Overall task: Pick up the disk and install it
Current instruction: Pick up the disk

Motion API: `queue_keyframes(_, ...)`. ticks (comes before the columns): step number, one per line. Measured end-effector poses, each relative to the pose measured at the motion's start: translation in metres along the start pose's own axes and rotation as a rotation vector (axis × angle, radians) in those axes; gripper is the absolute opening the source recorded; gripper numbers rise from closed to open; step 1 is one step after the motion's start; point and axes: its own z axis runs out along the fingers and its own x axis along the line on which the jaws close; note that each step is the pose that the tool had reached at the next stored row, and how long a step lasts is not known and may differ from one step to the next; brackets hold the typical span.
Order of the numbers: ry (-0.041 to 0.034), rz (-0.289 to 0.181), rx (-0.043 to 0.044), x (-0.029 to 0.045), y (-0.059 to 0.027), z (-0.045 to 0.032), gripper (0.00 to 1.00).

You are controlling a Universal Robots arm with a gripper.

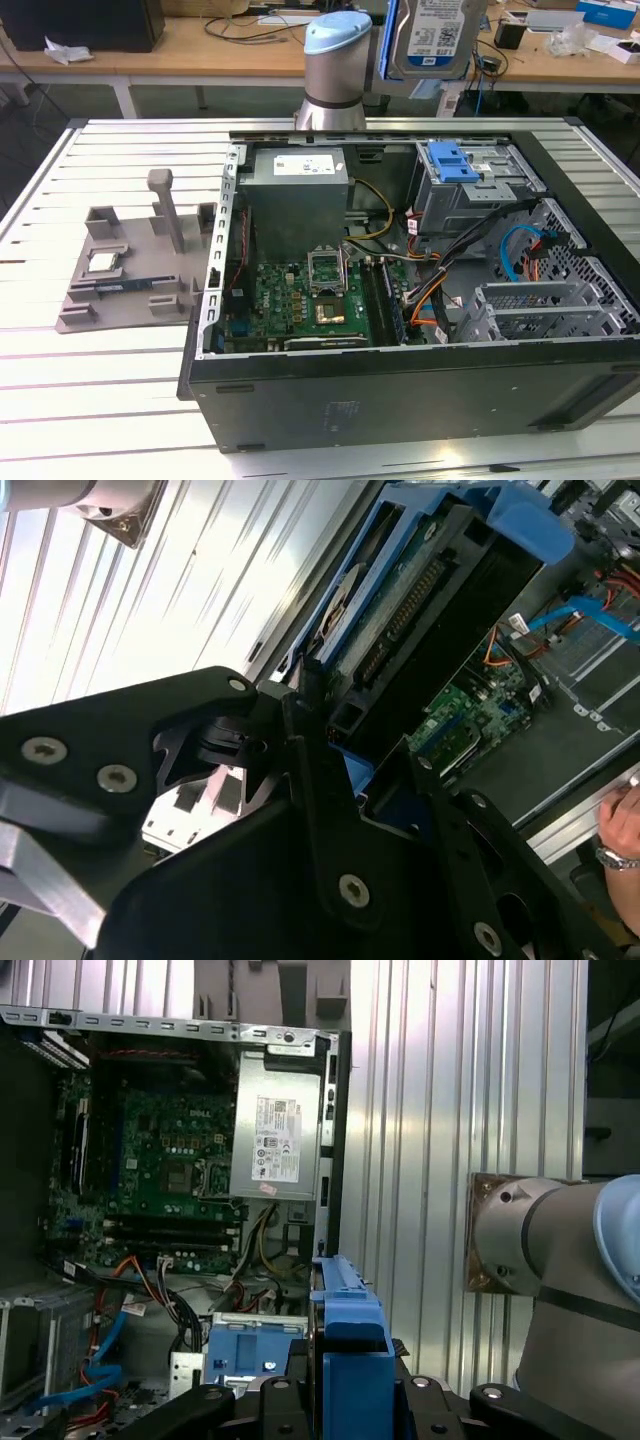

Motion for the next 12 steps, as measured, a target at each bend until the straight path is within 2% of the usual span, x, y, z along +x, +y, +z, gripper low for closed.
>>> queue_keyframes(9, -0.0001, 0.000, -0.0010, 0.0020, -0.0357, -0.0020, 0.37)
queue_keyframes(12, 0.0000, 0.000, -0.0012, 0.0025, -0.0435, -0.0025, 0.37)
